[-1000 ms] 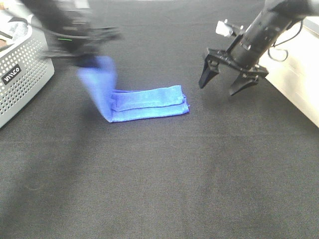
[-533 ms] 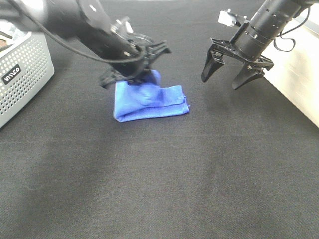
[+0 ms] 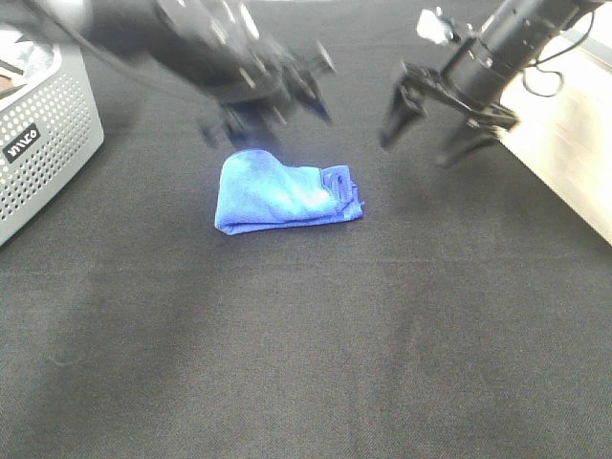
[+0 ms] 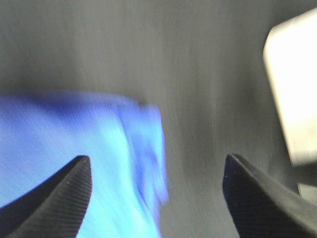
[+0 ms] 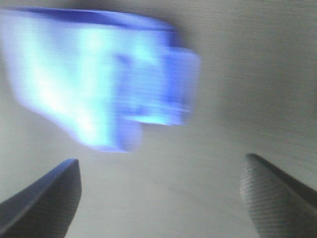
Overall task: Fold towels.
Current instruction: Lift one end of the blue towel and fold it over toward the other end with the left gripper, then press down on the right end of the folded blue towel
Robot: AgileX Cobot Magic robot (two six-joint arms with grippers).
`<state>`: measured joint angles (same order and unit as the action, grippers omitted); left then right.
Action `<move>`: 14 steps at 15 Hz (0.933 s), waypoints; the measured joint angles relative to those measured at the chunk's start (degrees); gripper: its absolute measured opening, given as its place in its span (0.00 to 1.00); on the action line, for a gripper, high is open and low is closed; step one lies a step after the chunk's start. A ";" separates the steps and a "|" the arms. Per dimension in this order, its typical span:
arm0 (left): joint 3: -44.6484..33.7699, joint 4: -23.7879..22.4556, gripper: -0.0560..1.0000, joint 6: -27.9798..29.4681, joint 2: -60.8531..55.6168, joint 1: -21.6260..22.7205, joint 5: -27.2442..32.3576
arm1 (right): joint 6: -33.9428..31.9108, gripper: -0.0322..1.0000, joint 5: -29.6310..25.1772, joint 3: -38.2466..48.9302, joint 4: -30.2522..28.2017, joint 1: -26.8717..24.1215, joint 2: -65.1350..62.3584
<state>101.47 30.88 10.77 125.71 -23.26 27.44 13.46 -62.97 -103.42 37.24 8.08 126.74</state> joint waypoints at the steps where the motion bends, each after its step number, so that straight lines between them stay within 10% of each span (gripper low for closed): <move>1: 0.29 -1.32 0.72 0.00 -1.03 2.18 -0.23 | 1.83 0.83 -0.06 0.00 4.30 0.46 0.00; 10: 0.29 -2.92 0.72 0.00 -1.89 12.72 3.67 | 15.93 0.83 5.56 0.00 36.04 11.86 9.80; 14: 0.29 -2.92 0.72 0.00 -1.89 12.72 4.18 | 17.88 0.83 9.00 0.00 36.21 11.12 14.61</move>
<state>101.76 27.96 10.77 123.82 -10.54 31.63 31.34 -53.97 -103.42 73.45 19.19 141.35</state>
